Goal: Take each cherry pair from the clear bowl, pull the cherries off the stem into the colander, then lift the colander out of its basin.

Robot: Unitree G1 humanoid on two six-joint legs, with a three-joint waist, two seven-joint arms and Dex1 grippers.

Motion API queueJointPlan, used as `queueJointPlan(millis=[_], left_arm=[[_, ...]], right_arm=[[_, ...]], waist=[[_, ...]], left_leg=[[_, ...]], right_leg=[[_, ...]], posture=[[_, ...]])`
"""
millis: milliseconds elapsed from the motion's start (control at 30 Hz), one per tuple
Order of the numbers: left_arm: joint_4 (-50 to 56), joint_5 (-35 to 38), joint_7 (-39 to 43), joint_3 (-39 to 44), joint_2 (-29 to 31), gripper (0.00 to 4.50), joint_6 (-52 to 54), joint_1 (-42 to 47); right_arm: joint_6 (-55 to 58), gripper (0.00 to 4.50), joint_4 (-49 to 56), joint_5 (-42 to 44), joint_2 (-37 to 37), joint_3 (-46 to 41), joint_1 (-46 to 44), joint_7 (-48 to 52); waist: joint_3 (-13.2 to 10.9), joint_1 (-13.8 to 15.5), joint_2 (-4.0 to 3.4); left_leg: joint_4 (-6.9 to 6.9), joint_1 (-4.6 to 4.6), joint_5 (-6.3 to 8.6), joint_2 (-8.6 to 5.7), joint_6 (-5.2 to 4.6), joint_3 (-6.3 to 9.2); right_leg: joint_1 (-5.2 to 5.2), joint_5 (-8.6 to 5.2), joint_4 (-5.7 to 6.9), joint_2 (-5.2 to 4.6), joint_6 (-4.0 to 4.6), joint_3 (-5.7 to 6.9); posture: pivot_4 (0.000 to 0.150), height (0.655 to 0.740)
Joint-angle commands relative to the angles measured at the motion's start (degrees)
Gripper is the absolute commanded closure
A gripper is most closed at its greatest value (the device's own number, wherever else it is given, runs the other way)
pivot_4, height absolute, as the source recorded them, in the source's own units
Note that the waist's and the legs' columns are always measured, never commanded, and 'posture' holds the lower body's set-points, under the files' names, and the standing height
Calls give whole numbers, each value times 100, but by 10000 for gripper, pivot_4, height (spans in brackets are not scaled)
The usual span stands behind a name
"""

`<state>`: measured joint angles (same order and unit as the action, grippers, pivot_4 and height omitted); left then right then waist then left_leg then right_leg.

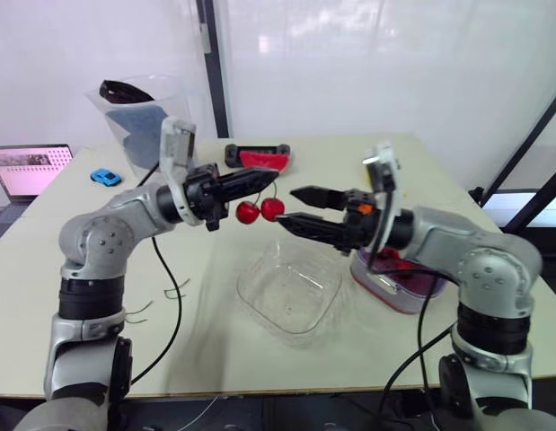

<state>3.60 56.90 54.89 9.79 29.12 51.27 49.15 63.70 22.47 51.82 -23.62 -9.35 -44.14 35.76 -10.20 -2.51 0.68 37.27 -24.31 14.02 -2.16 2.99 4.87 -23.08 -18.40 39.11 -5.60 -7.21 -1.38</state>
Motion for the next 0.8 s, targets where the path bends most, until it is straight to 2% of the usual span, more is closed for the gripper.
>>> queueJointPlan(millis=[33,167,200,300,633,733,800], left_arm=[[313,170,-143,65,-93,45000,13,-39],[386,206,-214,79,-131,45000,23,-79],[391,184,-246,79,-145,45000,-5,-83],[416,179,-314,74,-187,45000,-46,-87],[455,128,-292,-6,-227,45000,-90,-85],[450,116,-283,-21,-227,45000,-107,-92],[448,102,-277,-36,-226,45000,-130,-105]], right_arm=[[-229,395,67,213,76,6,-136,15],[-252,395,-35,291,25,130,-180,39],[-239,6300,-61,314,23,154,-170,33],[-170,18250,-86,424,-15,251,-164,74],[-276,18250,-173,467,-111,312,-194,21],[-283,26156,-198,479,-114,294,-202,8],[-283,35364,-200,485,-125,283,-198,9]], waist=[[0,11,0],[0,0,0],[0,-1,0],[0,0,0],[0,0,0],[0,0,0],[0,2,0]], left_leg=[[2,-1,-5,0,9,0],[4,-2,-5,0,9,1],[3,-2,-5,0,9,0],[3,-2,-5,0,9,-1],[3,-1,-4,0,7,0],[2,-1,4,0,-7,-1],[3,-1,4,0,-8,-1]], right_leg=[[1,0,0,-2,0,0],[1,0,0,-1,0,0],[1,0,0,0,0,0],[1,0,-1,0,0,0],[1,0,-1,0,0,0],[1,0,-1,0,0,0],[1,0,-2,0,0,0]], posture=[[1500,7400],[1500,7400],[1500,7400],[1500,7400],[1500,7400],[1500,7400],[1500,7400]])
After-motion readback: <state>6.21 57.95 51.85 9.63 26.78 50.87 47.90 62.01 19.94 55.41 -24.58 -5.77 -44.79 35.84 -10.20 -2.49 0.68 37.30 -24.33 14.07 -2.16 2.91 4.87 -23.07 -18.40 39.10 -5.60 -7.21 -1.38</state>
